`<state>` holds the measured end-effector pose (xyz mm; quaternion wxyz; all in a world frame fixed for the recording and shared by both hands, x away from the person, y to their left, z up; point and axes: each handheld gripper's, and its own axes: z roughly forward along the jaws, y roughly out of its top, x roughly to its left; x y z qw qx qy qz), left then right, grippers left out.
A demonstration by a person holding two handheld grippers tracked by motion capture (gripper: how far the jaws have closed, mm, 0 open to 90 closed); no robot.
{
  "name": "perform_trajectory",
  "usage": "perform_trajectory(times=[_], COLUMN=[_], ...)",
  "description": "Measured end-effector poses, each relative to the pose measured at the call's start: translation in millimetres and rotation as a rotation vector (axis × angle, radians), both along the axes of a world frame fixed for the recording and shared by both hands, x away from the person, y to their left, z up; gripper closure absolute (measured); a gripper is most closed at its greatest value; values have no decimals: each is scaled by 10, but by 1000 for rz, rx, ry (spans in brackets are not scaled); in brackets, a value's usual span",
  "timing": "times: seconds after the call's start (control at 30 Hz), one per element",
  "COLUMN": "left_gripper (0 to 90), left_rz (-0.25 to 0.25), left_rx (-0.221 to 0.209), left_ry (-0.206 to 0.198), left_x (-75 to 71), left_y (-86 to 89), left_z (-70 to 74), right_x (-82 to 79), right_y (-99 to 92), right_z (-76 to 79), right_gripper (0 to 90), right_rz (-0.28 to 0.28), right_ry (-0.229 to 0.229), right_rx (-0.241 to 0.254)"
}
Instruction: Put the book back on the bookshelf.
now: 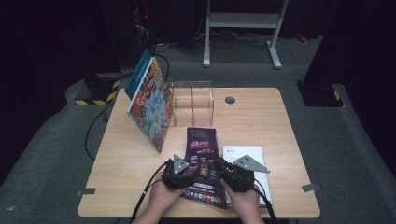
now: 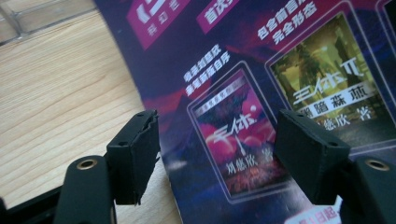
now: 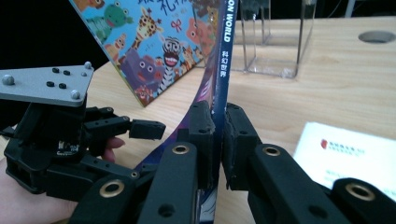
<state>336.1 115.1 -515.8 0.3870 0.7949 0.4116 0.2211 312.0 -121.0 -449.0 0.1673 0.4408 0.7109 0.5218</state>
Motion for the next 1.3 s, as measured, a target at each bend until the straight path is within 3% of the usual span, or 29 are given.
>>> perform_trajectory(times=[0.17,0.3,0.53,0.77,0.93,1.3], left_gripper=[306,309,279,262,270,267], left_rz=[21,45,28,1,21,8], left_rx=[-33,-98,-138,-124,-171,-164], left_ry=[-8,-11,3,-5,-55,-55], left_x=[-4,-6,13,11,-25,-18], left_y=[106,211,328,328,357,358], left_z=[60,111,127,100,120,90], right_x=[56,78,128,183,239,377], right_y=[52,71,36,-32,-112,-398], right_z=[64,143,246,339,460,710], right_gripper=[844,847,848,848,848,847], right_rz=[11,5,-12,-39,-75,-166], right_ry=[-12,-56,-96,-127,-171,-236], right_rx=[20,2,-11,-1,9,35])
